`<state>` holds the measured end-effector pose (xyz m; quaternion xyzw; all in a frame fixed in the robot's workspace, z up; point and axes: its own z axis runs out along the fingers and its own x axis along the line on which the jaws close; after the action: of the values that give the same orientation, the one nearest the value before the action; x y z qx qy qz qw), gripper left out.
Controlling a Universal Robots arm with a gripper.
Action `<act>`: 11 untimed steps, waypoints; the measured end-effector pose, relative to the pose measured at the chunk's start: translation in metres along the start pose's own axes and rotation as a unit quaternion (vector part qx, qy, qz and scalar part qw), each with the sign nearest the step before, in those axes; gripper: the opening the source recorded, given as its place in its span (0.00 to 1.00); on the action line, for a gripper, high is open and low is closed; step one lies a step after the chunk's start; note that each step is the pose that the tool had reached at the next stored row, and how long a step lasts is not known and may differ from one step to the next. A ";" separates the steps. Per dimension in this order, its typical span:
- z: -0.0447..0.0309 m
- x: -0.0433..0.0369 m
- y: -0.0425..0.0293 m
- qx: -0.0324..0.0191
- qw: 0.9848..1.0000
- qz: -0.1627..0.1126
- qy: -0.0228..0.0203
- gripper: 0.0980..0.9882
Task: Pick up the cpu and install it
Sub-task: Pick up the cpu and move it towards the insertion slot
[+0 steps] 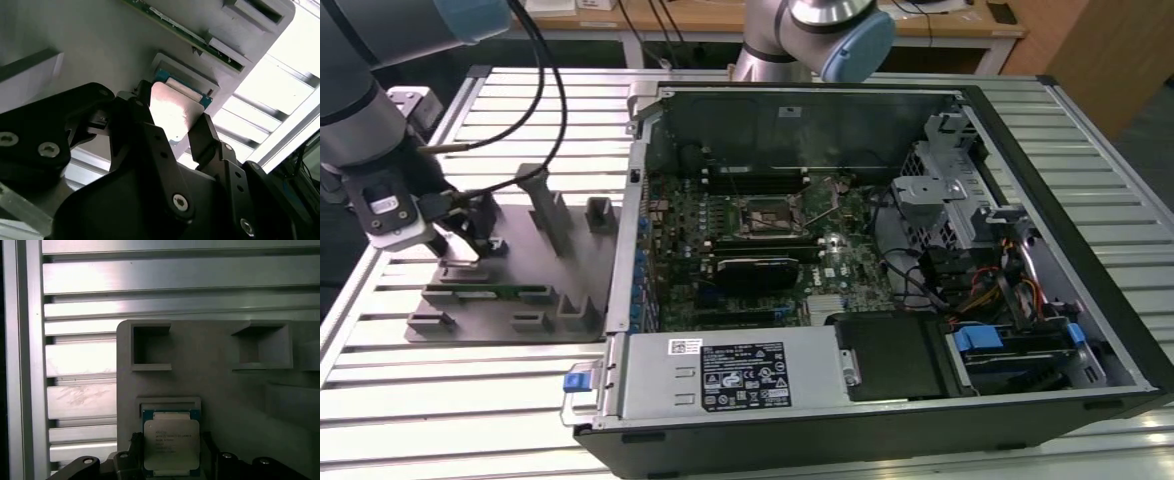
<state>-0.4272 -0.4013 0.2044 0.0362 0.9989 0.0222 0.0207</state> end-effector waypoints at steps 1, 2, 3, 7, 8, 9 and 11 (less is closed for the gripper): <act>-0.0026 -0.0001 0.0001 0.000 1.000 0.000 0.000 0.50; -0.0051 -0.0002 0.0002 0.000 1.000 0.000 0.000 0.50; -0.0076 -0.0003 0.0003 0.000 1.000 0.000 0.000 0.50; -0.0173 -0.0007 0.0008 0.000 1.000 0.000 0.000 0.50; -0.0197 -0.0008 0.0009 0.000 1.000 0.000 0.000 0.50; -0.0222 -0.0009 0.0010 0.000 1.000 0.000 0.000 0.50; -0.0273 -0.0011 0.0012 0.000 1.000 0.000 0.000 0.50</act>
<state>-0.4272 -0.4013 0.2317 0.0362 0.9989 0.0222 0.0207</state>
